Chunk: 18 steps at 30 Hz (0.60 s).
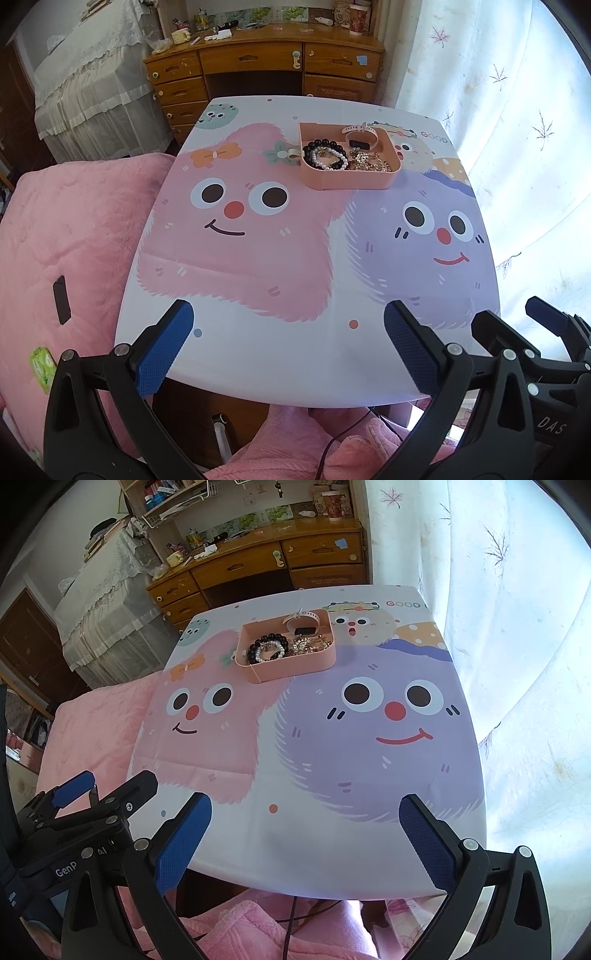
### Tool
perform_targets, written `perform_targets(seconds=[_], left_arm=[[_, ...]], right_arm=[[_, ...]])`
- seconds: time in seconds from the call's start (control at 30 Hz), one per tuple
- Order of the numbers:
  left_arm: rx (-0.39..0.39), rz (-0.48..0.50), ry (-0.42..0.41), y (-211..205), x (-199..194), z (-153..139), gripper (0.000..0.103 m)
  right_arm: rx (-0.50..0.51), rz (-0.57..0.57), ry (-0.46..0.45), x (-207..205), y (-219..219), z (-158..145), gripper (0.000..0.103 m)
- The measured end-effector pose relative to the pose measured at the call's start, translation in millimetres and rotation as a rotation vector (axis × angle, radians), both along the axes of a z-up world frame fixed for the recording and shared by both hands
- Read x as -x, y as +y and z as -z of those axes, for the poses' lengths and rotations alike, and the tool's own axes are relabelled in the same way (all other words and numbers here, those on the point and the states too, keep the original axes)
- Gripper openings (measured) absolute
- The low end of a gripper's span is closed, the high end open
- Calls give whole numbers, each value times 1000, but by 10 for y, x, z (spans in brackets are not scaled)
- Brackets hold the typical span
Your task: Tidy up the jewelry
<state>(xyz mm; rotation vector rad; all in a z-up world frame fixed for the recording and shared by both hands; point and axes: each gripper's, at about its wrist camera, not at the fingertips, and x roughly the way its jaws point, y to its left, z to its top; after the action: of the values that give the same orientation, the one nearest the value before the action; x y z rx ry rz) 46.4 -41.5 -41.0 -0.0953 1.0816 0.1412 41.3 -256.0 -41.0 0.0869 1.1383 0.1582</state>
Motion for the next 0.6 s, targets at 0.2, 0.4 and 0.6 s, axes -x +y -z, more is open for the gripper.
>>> perform_targets(seconds=[0.2, 0.4, 0.6], left_arm=[[-4, 21, -1, -2, -53, -7, 102], [-6, 50, 6, -21, -153, 11, 102], [-2, 78, 12, -10, -249, 39, 102]], right_arm=[[0, 29, 10, -47, -26, 2, 103], [3, 62, 21, -95, -49, 22, 103], [13, 93, 32, -151, -42, 54, 103]])
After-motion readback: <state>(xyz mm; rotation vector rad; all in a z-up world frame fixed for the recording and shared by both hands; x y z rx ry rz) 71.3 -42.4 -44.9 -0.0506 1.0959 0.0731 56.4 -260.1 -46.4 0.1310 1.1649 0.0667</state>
